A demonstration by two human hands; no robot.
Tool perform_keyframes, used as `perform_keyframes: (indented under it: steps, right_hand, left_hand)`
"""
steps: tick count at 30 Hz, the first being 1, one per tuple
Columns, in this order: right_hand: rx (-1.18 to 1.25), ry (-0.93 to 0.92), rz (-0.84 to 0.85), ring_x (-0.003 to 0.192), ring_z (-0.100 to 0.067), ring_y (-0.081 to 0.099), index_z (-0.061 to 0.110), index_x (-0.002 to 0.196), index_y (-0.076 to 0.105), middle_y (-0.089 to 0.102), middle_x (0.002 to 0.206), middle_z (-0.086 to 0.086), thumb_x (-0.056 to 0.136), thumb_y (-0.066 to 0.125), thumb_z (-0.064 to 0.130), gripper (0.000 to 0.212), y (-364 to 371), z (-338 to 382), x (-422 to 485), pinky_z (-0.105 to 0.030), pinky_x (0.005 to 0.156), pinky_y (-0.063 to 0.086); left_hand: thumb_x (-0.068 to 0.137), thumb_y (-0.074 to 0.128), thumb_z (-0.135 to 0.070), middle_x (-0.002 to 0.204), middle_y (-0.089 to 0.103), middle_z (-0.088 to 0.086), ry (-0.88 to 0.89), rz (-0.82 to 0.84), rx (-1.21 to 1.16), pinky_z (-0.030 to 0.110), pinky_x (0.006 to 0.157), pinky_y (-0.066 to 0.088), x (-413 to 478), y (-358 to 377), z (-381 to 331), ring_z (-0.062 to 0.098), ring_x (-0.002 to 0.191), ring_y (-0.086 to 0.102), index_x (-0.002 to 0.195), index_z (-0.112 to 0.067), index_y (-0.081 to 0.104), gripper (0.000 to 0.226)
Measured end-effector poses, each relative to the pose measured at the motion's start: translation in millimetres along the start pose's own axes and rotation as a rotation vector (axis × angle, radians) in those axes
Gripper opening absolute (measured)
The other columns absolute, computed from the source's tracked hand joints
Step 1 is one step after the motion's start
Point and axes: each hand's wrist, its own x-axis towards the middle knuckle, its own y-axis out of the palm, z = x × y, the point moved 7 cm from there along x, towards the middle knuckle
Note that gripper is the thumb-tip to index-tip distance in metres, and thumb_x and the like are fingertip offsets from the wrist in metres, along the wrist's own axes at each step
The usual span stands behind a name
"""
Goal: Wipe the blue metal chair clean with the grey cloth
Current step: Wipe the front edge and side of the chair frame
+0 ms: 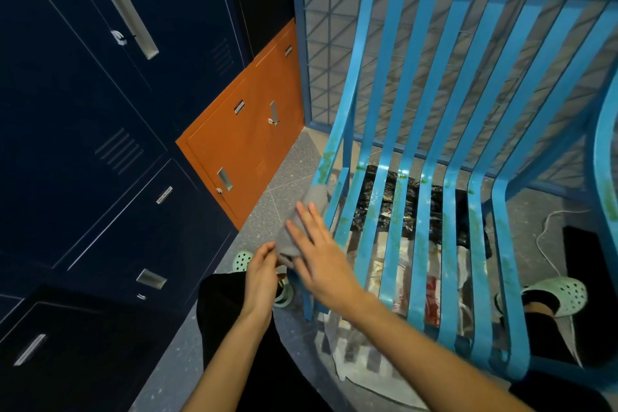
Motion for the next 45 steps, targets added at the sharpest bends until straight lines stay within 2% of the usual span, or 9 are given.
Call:
perform_keyframes:
  steps: [3, 9, 16, 18, 21, 24, 29, 39, 45]
  right_hand:
    - [0.22, 0.063, -0.012, 0.15, -0.011, -0.015, 0.021, 0.156, 0.017, -0.016, 0.162, 0.014, 0.101, 0.046, 0.014, 0.063, 2, 12, -24, -0.03, 0.107, 0.042]
    - [0.277, 0.22, -0.04, 0.148, -0.012, -0.02, 0.021, 0.157, 0.009, -0.021, 0.161, 0.011, 0.106, 0.038, 0.026, 0.059, -6, -8, 16, -0.022, 0.108, 0.017]
    - [0.244, 0.264, -0.057, 0.149, -0.01, -0.016, 0.019, 0.155, 0.019, -0.015, 0.163, 0.009, 0.106, 0.038, 0.028, 0.054, -18, -18, 34, -0.025, 0.118, 0.006]
    - [0.449, 0.245, -0.044, 0.148, 0.002, -0.007, 0.022, 0.155, 0.02, -0.01, 0.162, 0.019, 0.104, 0.045, 0.026, 0.058, -17, -13, 11, -0.013, 0.115, 0.006]
    - [0.706, 0.272, -0.056, 0.145, 0.008, 0.013, 0.024, 0.152, 0.033, 0.012, 0.16, 0.024, 0.099, 0.054, 0.013, 0.058, -18, -27, -5, -0.015, 0.116, 0.02]
    - [0.944, 0.387, -0.098, 0.138, 0.0, 0.039, 0.019, 0.142, 0.05, 0.043, 0.15, 0.014, 0.092, 0.056, -0.006, 0.056, -20, -49, -8, -0.023, 0.112, 0.037]
    - [0.98, 0.696, -0.192, 0.099, -0.012, 0.069, 0.021, 0.108, 0.07, 0.073, 0.108, 0.0, 0.092, 0.056, -0.002, 0.031, -6, -93, -24, -0.027, 0.087, 0.05]
    - [0.224, 0.597, 0.3, 0.134, -0.027, 0.042, 0.012, 0.143, 0.046, 0.044, 0.144, -0.01, 0.094, 0.054, 0.017, 0.05, 34, -94, -41, -0.036, 0.111, 0.035]
    - [0.837, 0.746, 0.038, 0.102, -0.019, 0.065, 0.009, 0.114, 0.068, 0.07, 0.11, -0.007, 0.098, 0.052, 0.014, 0.023, 26, -81, -29, -0.041, 0.096, 0.052]
  left_hand:
    - [0.101, 0.049, -0.013, 0.108, 0.07, -0.005, 0.156, -0.134, 0.004, 0.031, 0.093, 0.049, -4, -7, -21, 0.016, 0.107, 0.064, 0.105, -0.026, 0.066, 0.022]
    - [0.104, 0.045, -0.01, 0.116, 0.063, -0.015, 0.342, -0.097, 0.024, 0.006, 0.079, 0.047, -18, 10, -55, -0.013, 0.101, 0.06, 0.12, -0.019, 0.062, 0.025]
    - [0.104, 0.043, -0.015, 0.12, 0.065, 0.002, 0.115, -0.075, 0.054, 0.025, 0.086, 0.05, 7, 20, -43, 0.013, 0.11, 0.062, 0.115, -0.021, 0.06, 0.021]
    - [0.102, 0.044, -0.009, 0.12, 0.061, -0.006, 0.286, -0.137, 0.176, 0.013, 0.087, 0.045, -4, 16, -63, -0.008, 0.104, 0.057, 0.12, -0.024, 0.057, 0.026]
    - [0.101, 0.048, -0.013, 0.143, 0.047, -0.01, 0.636, -0.107, 0.356, 0.021, 0.108, 0.034, -21, 34, -94, -0.002, 0.129, 0.044, 0.137, -0.021, 0.053, 0.037]
    - [0.104, 0.043, -0.033, 0.163, 0.018, -0.01, 0.516, 0.117, 0.731, 0.033, 0.119, 0.022, -12, 75, -74, 0.009, 0.148, 0.02, 0.157, -0.025, 0.023, 0.057]
    - [0.104, 0.044, -0.032, 0.146, 0.048, 0.013, 0.484, 0.085, 1.05, 0.041, 0.093, 0.046, 20, 88, -75, 0.031, 0.124, 0.054, 0.158, -0.013, 0.012, 0.065]
    - [0.107, 0.034, -0.037, 0.107, 0.065, 0.013, 0.469, 0.11, 0.986, 0.034, 0.076, 0.037, 46, 105, -96, 0.032, 0.097, 0.062, 0.142, -0.011, 0.042, 0.044]
    - [0.105, 0.033, -0.039, 0.146, 0.05, 0.01, 0.546, 0.107, 0.747, 0.021, 0.1, 0.039, -4, 63, -53, 0.019, 0.132, 0.049, 0.156, -0.015, 0.027, 0.056]
